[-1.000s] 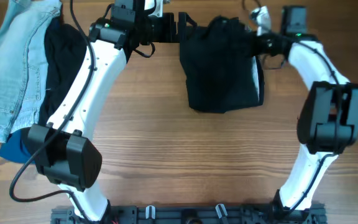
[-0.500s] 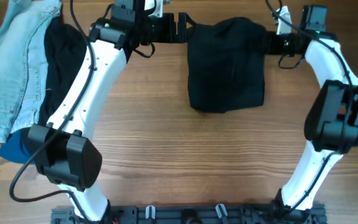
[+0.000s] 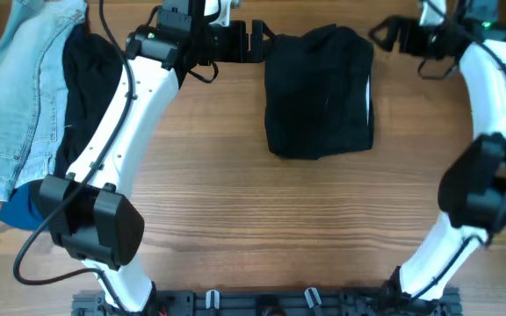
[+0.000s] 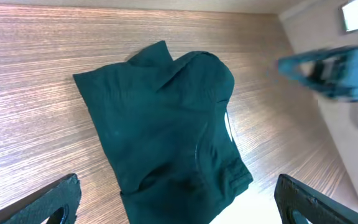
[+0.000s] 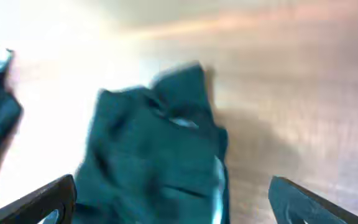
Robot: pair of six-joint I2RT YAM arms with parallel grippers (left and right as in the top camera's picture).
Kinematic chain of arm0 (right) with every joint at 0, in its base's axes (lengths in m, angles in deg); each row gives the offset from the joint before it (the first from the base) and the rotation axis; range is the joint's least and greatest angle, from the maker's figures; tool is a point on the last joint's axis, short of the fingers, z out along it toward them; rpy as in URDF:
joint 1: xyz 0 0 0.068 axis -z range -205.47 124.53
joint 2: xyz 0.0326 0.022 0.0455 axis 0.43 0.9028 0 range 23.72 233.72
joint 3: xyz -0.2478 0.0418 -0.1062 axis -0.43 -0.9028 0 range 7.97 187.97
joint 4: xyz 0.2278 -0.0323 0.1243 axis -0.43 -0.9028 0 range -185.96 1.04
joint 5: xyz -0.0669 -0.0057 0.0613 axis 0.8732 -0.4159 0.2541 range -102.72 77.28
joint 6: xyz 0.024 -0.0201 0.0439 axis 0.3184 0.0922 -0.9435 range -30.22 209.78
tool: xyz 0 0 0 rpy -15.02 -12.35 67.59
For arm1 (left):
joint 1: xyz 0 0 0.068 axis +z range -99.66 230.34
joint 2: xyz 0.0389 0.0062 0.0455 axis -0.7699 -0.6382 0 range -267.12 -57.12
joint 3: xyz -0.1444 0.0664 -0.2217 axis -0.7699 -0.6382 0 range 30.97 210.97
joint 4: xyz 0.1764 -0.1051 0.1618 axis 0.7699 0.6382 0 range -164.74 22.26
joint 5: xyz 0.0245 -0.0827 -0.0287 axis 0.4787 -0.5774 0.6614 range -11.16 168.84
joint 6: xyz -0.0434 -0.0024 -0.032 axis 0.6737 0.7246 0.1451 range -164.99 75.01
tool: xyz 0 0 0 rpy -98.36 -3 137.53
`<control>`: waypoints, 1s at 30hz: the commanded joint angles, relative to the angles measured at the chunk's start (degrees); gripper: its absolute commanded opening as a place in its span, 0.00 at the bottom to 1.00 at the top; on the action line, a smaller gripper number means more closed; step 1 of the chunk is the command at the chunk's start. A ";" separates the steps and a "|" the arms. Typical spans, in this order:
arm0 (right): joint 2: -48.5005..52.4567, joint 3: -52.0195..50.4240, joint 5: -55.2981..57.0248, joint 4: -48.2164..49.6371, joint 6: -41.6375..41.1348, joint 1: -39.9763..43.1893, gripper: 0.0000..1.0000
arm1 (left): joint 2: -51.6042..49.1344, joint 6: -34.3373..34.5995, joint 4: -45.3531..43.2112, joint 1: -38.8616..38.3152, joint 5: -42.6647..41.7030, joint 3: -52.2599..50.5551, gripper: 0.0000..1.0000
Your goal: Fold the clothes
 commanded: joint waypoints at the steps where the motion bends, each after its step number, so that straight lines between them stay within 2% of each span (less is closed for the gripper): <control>1: -0.26 0.24 -1.62 0.68 0.13 -5.40 1.00 | -0.76 -1.44 -0.04 0.94 1.49 -0.26 1.00; 8: 8.24 -0.22 -3.45 4.02 -5.84 -10.29 0.99 | -0.76 -1.42 0.17 4.33 1.86 -0.26 1.00; 20: 24.68 -0.24 -14.45 8.55 -7.08 -5.99 1.00 | -0.76 -1.44 1.66 9.75 2.10 -0.26 1.00; 25: 25.62 -0.20 -16.96 8.44 -2.93 -3.61 1.00 | -0.76 -1.46 2.40 9.99 4.13 -0.26 1.00; 30: 21.18 -0.17 -20.09 6.47 -2.19 -2.32 1.00 | -0.76 -3.06 2.36 10.01 5.75 -0.26 1.00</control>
